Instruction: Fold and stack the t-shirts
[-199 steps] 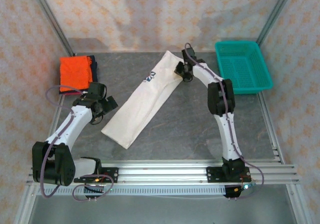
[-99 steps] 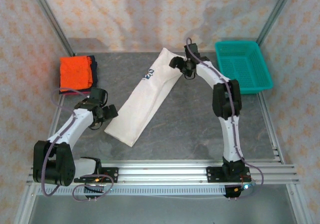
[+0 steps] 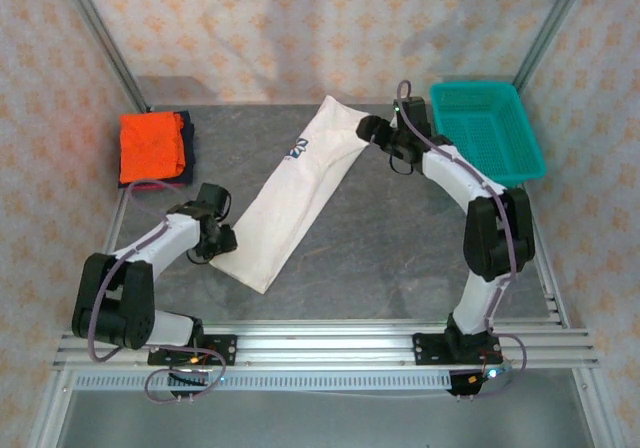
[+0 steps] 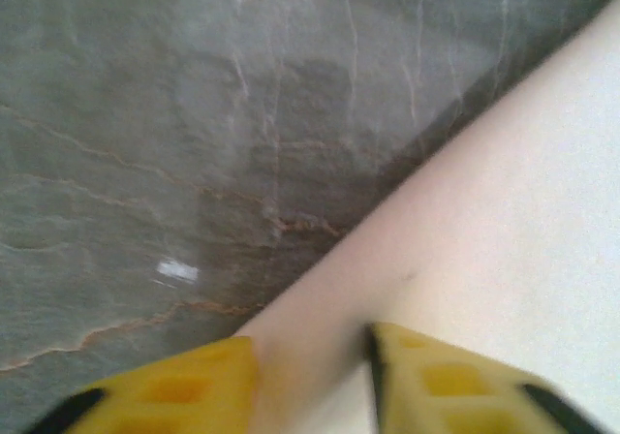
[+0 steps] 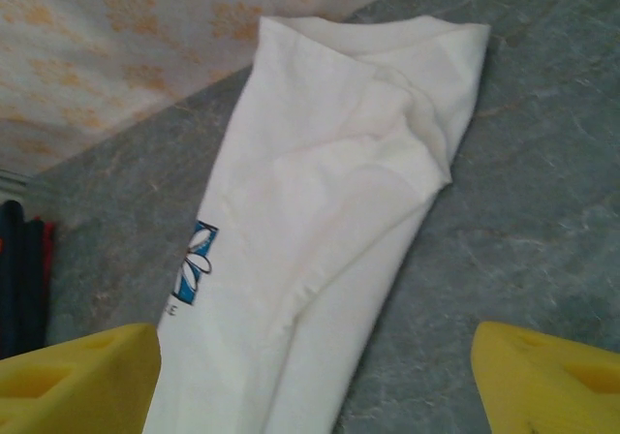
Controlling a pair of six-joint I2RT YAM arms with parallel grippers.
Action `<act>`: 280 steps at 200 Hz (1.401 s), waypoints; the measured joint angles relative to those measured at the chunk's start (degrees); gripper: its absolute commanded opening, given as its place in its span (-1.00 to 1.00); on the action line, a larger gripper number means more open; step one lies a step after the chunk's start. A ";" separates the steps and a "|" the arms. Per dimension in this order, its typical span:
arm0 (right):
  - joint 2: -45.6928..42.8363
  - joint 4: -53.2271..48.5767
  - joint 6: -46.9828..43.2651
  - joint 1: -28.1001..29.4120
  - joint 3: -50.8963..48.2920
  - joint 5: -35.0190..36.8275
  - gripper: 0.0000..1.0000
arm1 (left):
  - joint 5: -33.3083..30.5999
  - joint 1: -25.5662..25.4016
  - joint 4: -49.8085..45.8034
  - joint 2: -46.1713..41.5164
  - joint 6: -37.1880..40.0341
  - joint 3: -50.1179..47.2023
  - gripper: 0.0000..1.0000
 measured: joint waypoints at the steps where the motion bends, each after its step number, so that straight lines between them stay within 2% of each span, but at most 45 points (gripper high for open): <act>1: -0.11 0.04 -0.04 0.00 -0.17 0.11 0.67 | 0.13 -0.07 0.00 0.04 0.09 -0.04 -0.55; 33: -4.66 0.50 -1.09 0.00 -4.61 1.84 0.66 | 1.07 -3.63 0.81 0.44 -2.08 -1.84 -0.77; 73: -10.99 1.84 -1.46 0.00 -7.89 4.96 0.68 | 3.30 -9.75 2.86 -3.67 -7.89 -5.62 -0.79; 83: -12.15 2.08 -1.46 0.00 -8.61 5.77 0.74 | 3.93 -11.69 3.23 -4.70 -9.70 -6.38 -0.77; 91: -13.14 2.27 -1.44 0.00 -9.49 6.38 1.00 | 4.52 -13.42 3.32 -5.20 -11.02 -6.64 -0.76; 145: -19.50 3.87 -1.20 -0.76 -20.09 9.11 0.99 | 7.82 -24.90 7.80 -3.96 -19.12 -6.32 -0.75; 214: -27.04 1.44 2.23 -2.62 -29.03 3.48 0.87 | 9.40 -35.52 16.24 9.14 -24.90 2.71 -0.74; 245: -31.82 -2.14 5.35 -1.18 -33.66 1.33 0.87 | 9.86 -37.62 18.93 11.98 -25.97 4.90 -0.53; 280: -37.73 -5.18 10.56 5.35 -39.89 0.63 0.84 | 9.66 -37.68 19.12 9.60 -26.93 3.69 0.22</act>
